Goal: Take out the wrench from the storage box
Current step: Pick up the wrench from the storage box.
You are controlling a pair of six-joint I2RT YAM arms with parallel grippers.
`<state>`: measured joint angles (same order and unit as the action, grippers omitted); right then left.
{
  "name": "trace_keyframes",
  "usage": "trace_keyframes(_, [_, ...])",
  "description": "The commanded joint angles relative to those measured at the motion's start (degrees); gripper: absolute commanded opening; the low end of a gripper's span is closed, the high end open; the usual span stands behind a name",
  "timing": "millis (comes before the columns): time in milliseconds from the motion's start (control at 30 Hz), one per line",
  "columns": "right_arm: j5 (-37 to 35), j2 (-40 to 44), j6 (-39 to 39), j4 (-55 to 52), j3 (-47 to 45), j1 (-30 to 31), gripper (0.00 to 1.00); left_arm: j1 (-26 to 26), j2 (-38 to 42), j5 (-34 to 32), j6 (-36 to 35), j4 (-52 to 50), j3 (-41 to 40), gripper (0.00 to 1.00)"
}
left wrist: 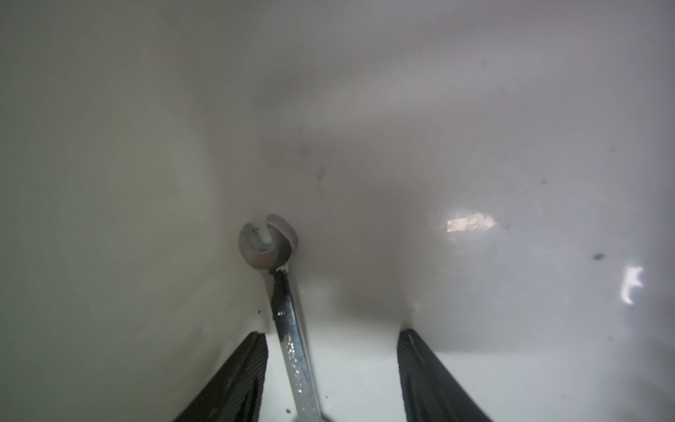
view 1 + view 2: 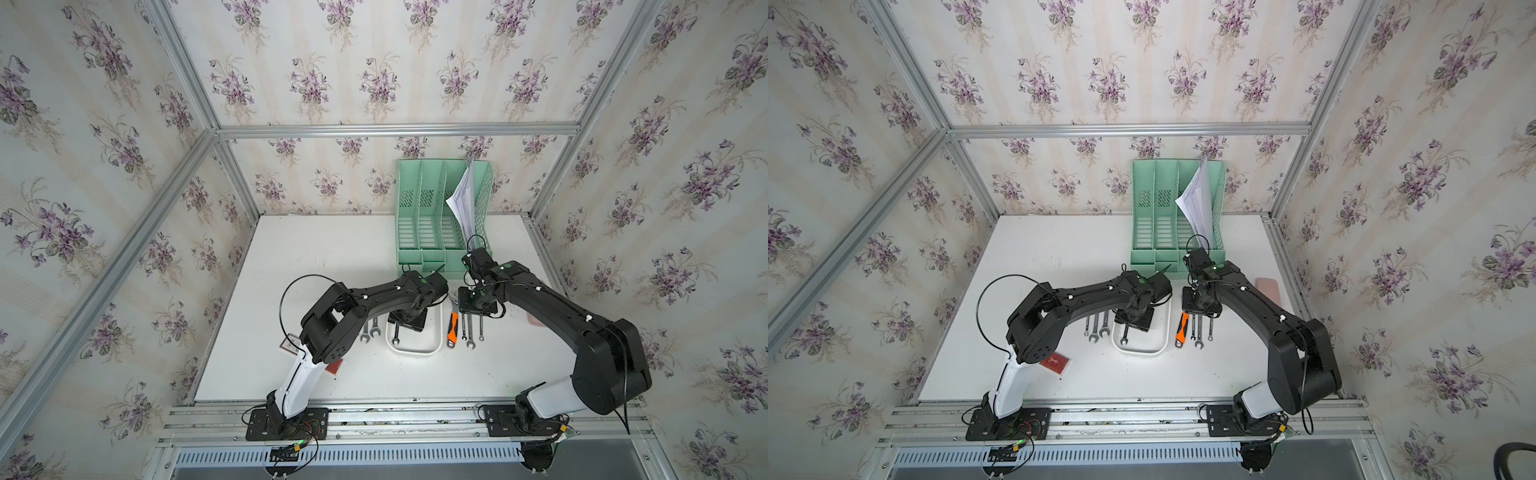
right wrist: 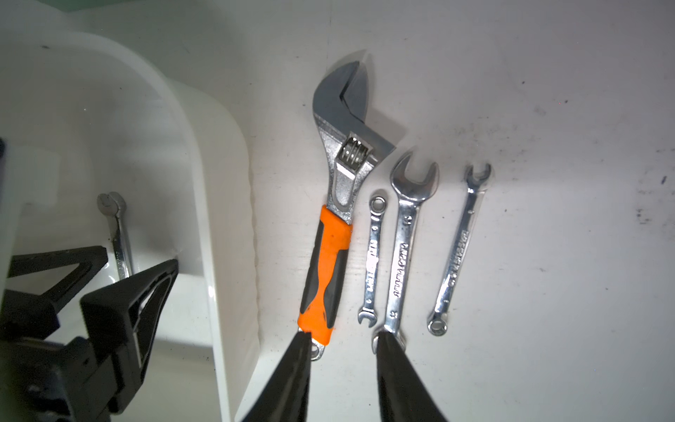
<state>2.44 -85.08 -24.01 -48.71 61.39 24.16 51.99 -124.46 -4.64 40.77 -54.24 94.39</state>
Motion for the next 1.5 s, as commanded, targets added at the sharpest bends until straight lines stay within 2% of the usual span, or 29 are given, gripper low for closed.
trace_keyframes(0, [0.2,-0.1,0.3,-0.6,0.2,0.0,0.35,-0.1,-1.0,5.0,1.4,3.3,-0.9,0.62])
trace_keyframes(200, [0.4,0.0,0.3,-0.2,-0.2,0.1,0.35,0.3,-0.7,8.2,2.5,6.2,-1.3,0.59])
trace_keyframes(367, [0.7,0.0,0.4,0.2,-0.7,0.1,0.35,0.6,-1.4,6.8,1.7,3.9,1.9,0.59])
trace_keyframes(533, [0.6,0.5,0.6,-0.1,-1.0,0.0,0.35,0.5,0.5,1.8,-2.4,0.2,2.1,0.58])
trace_keyframes(733, [0.7,0.5,0.6,0.1,-1.2,0.0,0.35,0.3,1.4,2.5,-8.6,0.7,0.4,0.57])
trace_keyframes(933, [0.6,0.6,0.5,0.0,-1.2,0.0,0.35,0.2,0.0,4.4,-11.0,2.6,-0.1,0.56])
trace_keyframes(1200, [0.5,1.1,0.6,-0.3,-1.0,0.1,0.35,-0.1,-1.6,5.4,-10.1,5.4,-2.1,0.29])
trace_keyframes(1467, [0.7,0.8,0.5,-0.3,-0.9,0.1,0.35,-0.2,-0.5,3.6,-9.9,4.8,-2.0,0.17])
